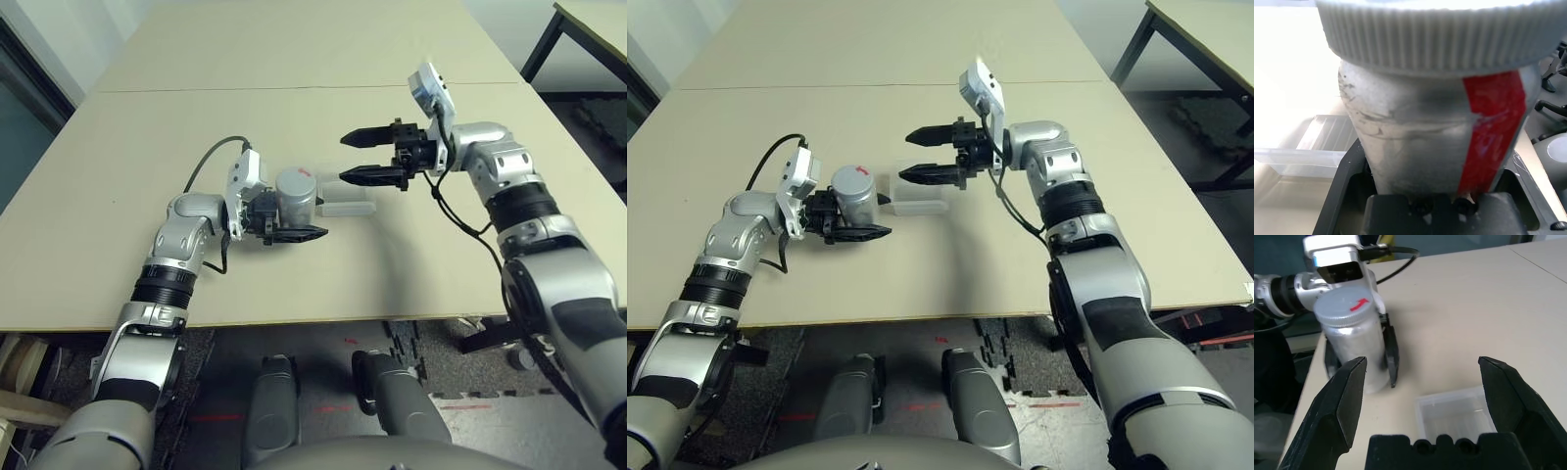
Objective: Pour the medicine from the bottle into the box.
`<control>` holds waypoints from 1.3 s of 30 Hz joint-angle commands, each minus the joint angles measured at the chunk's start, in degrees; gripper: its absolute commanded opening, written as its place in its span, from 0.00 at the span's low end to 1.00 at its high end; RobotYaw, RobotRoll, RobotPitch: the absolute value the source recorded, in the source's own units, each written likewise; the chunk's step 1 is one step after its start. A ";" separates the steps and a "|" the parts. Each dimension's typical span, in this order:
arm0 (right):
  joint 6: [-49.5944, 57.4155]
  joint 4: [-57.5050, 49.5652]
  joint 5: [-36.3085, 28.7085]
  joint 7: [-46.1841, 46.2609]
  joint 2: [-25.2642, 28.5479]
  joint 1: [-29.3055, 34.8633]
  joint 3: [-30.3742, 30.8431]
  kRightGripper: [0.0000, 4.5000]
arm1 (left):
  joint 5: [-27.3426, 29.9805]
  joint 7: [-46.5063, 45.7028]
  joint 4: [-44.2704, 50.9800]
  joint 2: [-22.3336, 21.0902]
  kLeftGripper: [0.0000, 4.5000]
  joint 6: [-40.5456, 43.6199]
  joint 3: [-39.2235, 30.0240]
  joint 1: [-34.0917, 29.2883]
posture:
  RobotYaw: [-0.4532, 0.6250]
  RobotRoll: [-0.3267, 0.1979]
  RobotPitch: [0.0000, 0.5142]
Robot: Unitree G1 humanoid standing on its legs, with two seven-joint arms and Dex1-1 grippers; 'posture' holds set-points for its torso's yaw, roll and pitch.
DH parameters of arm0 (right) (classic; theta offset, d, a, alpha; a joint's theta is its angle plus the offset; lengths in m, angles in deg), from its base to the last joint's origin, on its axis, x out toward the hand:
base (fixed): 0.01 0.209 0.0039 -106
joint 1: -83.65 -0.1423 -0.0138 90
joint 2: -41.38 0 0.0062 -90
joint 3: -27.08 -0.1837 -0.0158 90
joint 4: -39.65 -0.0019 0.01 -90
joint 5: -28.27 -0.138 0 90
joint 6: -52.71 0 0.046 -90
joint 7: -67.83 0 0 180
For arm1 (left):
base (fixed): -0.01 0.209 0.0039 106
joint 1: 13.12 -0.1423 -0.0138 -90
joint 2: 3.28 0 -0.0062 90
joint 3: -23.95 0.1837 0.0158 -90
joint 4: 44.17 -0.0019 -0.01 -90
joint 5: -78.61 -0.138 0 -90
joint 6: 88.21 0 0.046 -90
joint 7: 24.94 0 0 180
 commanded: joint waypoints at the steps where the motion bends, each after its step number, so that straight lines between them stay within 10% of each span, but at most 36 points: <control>1: 3.83 -6.49 -1.94 -1.32 -0.78 1.26 0.03 1.00 | 0.38 0.16 -1.14 -0.13 0.63 -0.74 0.02 0.66 | 0.41 0.62 0.22; 13: 9.33 -18.53 -3.81 0.92 -6.39 4.30 2.59 1.00 | 0.35 -0.01 -2.11 -0.09 0.63 -1.25 -0.15 1.16 | 0.42 0.62 0.23; 39: 2.78 -7.79 1.73 7.72 -11.61 1.68 3.44 1.00 | 1.45 -1.49 1.39 0.50 0.63 -0.27 0.05 -0.76 | 0.43 0.62 0.24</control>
